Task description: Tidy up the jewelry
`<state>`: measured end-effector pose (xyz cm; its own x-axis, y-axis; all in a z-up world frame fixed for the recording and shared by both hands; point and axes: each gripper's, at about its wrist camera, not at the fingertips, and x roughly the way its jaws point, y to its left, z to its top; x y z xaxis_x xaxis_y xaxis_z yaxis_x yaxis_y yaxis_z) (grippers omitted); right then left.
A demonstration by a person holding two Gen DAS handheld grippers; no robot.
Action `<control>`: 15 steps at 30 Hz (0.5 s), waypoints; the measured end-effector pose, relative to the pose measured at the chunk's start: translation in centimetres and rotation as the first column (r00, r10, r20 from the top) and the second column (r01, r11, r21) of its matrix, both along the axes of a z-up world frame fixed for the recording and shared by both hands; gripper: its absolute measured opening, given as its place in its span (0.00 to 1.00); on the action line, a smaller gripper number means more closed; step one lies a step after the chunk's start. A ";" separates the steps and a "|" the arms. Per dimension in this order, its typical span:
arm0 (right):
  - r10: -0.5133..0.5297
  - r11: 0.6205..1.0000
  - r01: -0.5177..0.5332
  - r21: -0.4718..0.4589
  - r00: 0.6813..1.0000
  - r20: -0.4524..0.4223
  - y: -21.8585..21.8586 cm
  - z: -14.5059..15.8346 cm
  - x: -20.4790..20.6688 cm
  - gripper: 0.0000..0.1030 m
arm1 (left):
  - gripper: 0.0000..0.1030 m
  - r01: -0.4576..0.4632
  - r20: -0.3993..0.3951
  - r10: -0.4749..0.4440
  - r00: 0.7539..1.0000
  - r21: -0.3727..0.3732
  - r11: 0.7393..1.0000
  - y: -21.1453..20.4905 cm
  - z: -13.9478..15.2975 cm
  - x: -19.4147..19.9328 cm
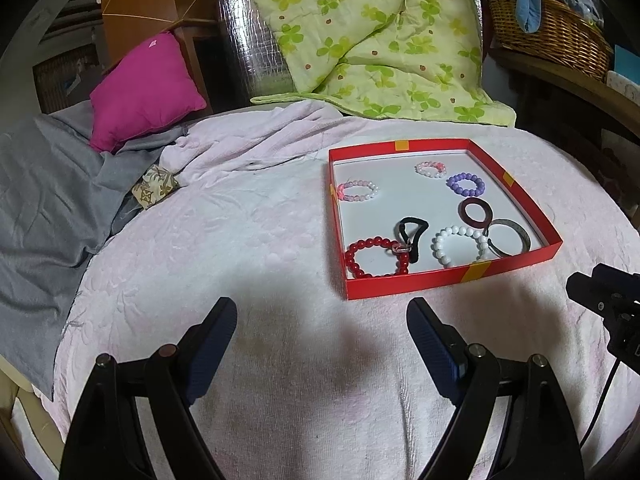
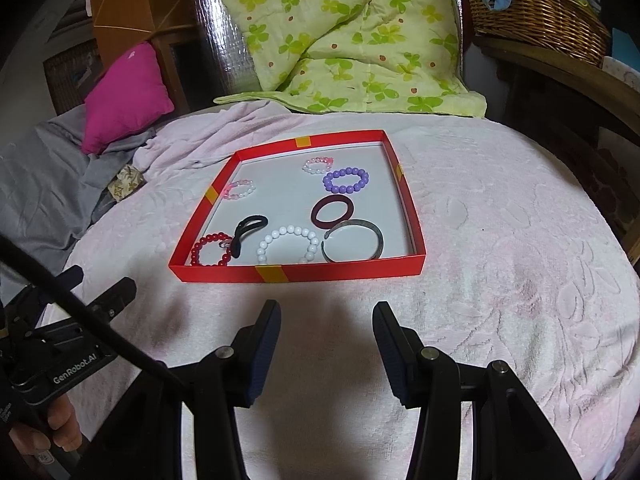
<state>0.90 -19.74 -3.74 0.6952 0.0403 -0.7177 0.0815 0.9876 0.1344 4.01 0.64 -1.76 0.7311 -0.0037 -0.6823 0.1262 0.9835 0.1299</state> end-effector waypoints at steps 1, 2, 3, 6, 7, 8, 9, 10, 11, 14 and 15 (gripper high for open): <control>-0.003 1.000 0.003 -0.005 1.000 0.001 0.0 0.0 0.0 0.50 | 0.84 0.000 -0.001 0.000 1.000 -0.001 1.000 0.0 0.0 0.0; -0.004 1.000 0.004 -0.006 1.000 0.002 0.0 0.0 0.0 0.50 | 0.84 -0.002 0.001 0.002 1.000 0.001 1.000 0.0 0.0 0.0; -0.005 1.000 0.005 -0.004 1.000 0.003 -0.1 0.0 -0.1 0.50 | 0.84 -0.003 0.001 0.003 1.000 0.001 1.000 0.0 0.0 0.1; -0.010 1.000 0.010 0.000 1.000 0.003 -0.3 0.0 -0.1 0.50 | 0.84 -0.007 0.000 0.007 1.000 -0.005 1.000 0.0 0.0 0.2; -0.012 1.000 0.012 0.001 1.000 0.003 -0.4 0.0 -0.1 0.50 | 0.84 -0.008 0.000 0.008 1.000 -0.006 1.000 0.1 -0.1 0.2; -0.014 1.000 0.014 0.002 1.000 0.002 -0.4 0.0 0.0 0.50 | 0.84 -0.007 -0.002 0.007 1.000 -0.002 1.000 0.0 -0.1 0.3; -0.016 1.000 0.016 0.003 1.000 0.001 -0.5 -0.1 0.1 0.50 | 0.84 -0.008 -0.003 0.008 1.000 0.000 1.000 0.0 -0.2 0.4; -0.019 1.000 0.019 0.003 1.000 0.000 -0.6 -0.1 0.2 0.50 | 0.84 -0.008 -0.004 0.008 1.000 0.002 1.000 0.0 -0.2 0.5; -0.021 1.000 0.021 0.002 1.000 -0.001 -0.6 -0.2 0.3 0.50 | 0.84 -0.008 -0.006 0.008 1.000 0.002 1.000 0.0 -0.3 0.6; -0.024 1.000 0.024 0.003 1.000 -0.006 -0.7 -0.3 0.6 0.50 | 0.84 -0.008 -0.012 0.008 1.000 0.002 1.000 0.0 -0.5 1.0; -0.024 1.000 0.024 0.005 1.000 -0.008 -0.7 -0.3 0.8 0.50 | 0.84 -0.008 -0.013 0.008 1.000 0.003 1.000 -0.1 -0.5 1.1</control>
<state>1.69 -20.46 -4.07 0.6905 0.0275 -0.7228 0.1063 0.9846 0.1391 5.07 0.55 -2.27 0.7219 0.0039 -0.6920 0.1205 0.9840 0.1313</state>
